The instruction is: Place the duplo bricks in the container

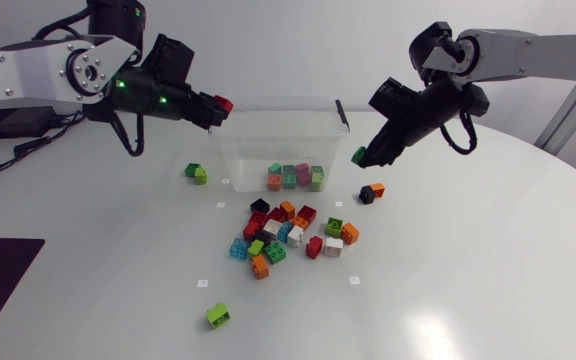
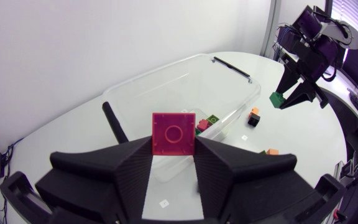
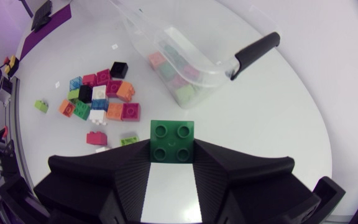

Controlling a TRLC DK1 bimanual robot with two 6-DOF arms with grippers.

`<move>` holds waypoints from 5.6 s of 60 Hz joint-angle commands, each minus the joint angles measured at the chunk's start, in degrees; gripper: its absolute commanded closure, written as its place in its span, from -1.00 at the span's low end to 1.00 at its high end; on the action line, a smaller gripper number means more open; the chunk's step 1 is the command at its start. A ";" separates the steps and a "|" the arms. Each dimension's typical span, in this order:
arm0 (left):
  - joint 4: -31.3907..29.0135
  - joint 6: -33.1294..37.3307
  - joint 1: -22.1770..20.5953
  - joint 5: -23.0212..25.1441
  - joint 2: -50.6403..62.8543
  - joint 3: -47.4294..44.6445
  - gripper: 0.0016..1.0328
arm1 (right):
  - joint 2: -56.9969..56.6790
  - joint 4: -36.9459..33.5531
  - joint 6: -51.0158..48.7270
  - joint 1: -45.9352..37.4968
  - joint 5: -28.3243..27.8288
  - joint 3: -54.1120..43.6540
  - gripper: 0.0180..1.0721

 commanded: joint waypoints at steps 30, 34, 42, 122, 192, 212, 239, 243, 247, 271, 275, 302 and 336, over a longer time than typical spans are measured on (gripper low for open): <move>2.99 -4.82 -2.46 -4.30 14.08 13.96 -0.67 | 0.12 1.28 14.65 5.10 -0.23 14.60 0.47; 3.08 -4.64 -2.55 -4.48 13.64 13.87 -0.92 | 1.43 1.37 15.97 5.45 -0.06 16.80 0.47; 2.73 -3.85 -2.46 -4.48 9.77 11.50 -0.92 | 4.16 1.72 17.99 6.77 0.47 20.58 0.47; -19.34 38.43 -2.99 2.82 -18.80 -23.48 -0.91 | 14.79 -4.17 26.87 11.51 10.67 34.90 -0.92; -34.80 2.65 -22.06 -9.84 -5.08 -24.62 -0.77 | -19.04 4.44 28.28 13.62 16.64 -10.19 -0.92; -31.29 0.81 -23.73 -10.72 -1.83 -25.86 -0.48 | -24.05 6.47 29.33 13.97 17.43 -19.68 -0.92; -28.83 -0.33 -24.96 -10.72 0.98 -28.67 -0.06 | -24.41 11.56 29.95 13.71 17.52 -27.50 -0.92; -28.65 -0.42 -25.14 -10.72 1.24 -28.67 -0.06 | -23.97 12.35 29.95 13.53 17.43 -28.55 -0.92; -28.21 -0.42 -25.22 -10.72 1.68 -28.67 0.22 | -23.44 13.23 30.03 13.45 17.43 -29.52 -0.92; -29.53 -0.07 -26.54 -10.80 -0.69 -30.25 0.51 | -15.09 19.30 27.92 10.11 17.35 -33.04 -0.91; -30.32 0.02 -26.28 -10.80 -2.54 -29.90 0.51 | -13.60 19.91 27.31 9.84 17.26 -32.86 -0.90; -33.66 1.34 -22.32 -12.30 -11.24 -24.54 0.50 | -6.65 22.20 25.29 9.05 17.35 -32.77 -0.73; -31.20 3.45 -14.76 -11.95 -16.16 -14.69 0.50 | 0.82 23.78 24.23 10.02 17.17 -29.35 -0.61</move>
